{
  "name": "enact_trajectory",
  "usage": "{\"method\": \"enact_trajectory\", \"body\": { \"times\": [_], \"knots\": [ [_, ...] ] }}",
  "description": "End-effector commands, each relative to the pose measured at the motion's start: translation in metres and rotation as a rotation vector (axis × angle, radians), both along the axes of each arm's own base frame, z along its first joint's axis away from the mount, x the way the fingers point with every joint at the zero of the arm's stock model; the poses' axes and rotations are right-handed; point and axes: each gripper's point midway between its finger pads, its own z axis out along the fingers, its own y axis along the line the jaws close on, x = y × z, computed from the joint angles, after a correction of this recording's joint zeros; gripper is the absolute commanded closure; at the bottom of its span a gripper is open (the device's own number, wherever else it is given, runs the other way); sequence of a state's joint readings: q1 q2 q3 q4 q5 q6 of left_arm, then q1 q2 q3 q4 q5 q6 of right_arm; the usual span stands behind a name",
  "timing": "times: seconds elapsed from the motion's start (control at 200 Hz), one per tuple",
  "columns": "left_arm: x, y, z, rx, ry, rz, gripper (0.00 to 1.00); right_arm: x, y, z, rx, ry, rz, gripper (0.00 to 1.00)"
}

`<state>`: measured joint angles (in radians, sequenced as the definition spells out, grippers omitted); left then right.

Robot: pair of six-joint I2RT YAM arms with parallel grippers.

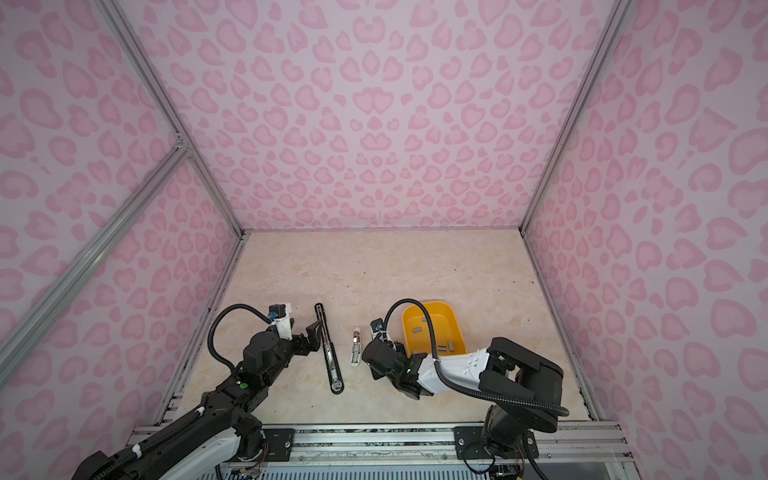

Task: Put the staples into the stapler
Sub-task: 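Push the strip down along the cream stapler's channel with the right gripper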

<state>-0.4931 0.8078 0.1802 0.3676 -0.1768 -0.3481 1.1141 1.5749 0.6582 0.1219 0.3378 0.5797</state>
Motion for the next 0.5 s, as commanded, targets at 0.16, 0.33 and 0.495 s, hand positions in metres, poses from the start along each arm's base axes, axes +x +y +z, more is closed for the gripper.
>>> {"method": "enact_trajectory", "body": {
  "times": [0.16,0.33,0.495],
  "knots": [
    [0.004,-0.0016,0.0094,-0.006,-0.026,0.004,0.03,-0.003,0.0032,0.009,0.028,-0.029,-0.021,1.0],
    [0.0045,-0.0018,0.0096,-0.003,-0.025,0.004,0.03,-0.0021,0.0054,0.0047,0.026,-0.021,-0.038,1.0],
    [0.0045,-0.0021,0.0088,-0.002,-0.023,0.003,0.03,-0.0009,0.0074,0.0017,0.021,-0.013,-0.05,1.0]
  ]
}}
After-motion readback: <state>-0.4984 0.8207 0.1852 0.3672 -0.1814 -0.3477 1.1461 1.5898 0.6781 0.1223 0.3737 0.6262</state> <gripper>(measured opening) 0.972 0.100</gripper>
